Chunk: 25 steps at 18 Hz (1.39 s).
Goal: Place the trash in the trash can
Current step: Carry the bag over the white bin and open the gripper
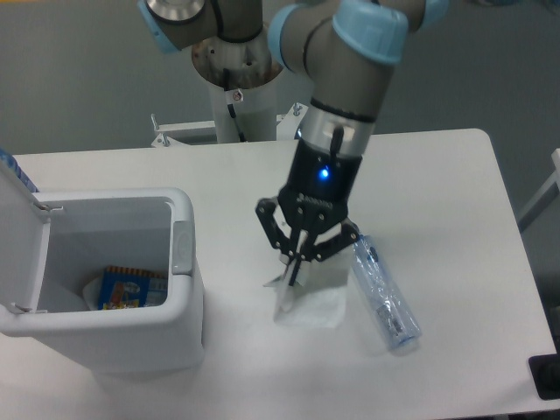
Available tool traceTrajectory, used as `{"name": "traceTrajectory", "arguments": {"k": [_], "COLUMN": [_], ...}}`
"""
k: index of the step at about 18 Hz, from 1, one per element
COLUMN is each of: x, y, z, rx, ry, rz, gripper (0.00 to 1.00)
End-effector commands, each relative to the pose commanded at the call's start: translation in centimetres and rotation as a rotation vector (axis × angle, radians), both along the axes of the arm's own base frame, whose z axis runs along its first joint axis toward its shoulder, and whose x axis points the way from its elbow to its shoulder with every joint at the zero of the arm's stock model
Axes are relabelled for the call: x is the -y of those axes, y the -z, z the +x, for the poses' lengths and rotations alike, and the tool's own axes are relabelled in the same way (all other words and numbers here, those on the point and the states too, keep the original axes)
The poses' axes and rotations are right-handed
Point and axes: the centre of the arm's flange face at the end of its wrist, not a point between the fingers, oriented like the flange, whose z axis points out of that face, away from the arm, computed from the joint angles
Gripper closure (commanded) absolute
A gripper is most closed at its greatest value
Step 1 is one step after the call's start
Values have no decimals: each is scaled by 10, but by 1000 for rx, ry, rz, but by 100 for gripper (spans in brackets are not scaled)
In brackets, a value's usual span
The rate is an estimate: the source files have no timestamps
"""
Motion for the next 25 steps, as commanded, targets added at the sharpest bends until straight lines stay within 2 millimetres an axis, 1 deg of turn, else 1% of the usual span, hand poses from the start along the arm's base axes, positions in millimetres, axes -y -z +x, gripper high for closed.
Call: {"name": "traceTrajectory", "arguments": {"k": [1, 3, 5, 6, 8, 10, 11, 12, 13, 14, 16, 17, 18, 21, 23, 25], "x": [0, -2, -7, -9, -21, -34, -40, -49, -54, -58, -63, -64, -65, -68, -68, -64], "y": [-8, -24, -32, -34, -30, -22, -18, -6, -2, 3, 4, 2, 0, -13, -19, -26], "z": [9, 33, 58, 66, 90, 108, 117, 132, 142, 148, 151, 149, 149, 147, 140, 125], "rx": [10, 17, 23, 29, 45, 55, 62, 69, 73, 73, 50, 33, 32, 23, 28, 34], "ry": [-7, 0, 21, 28, 64, 101, 121, 151, 169, 188, 212, 220, 220, 216, 194, 154], "rz": [9, 26, 33, 35, 26, 16, 9, -8, -13, -18, -7, 3, 7, 25, 32, 38], "gripper": [100, 100, 100, 100, 100, 100, 99, 96, 92, 78, 20, 6, 0, 0, 0, 0]}}
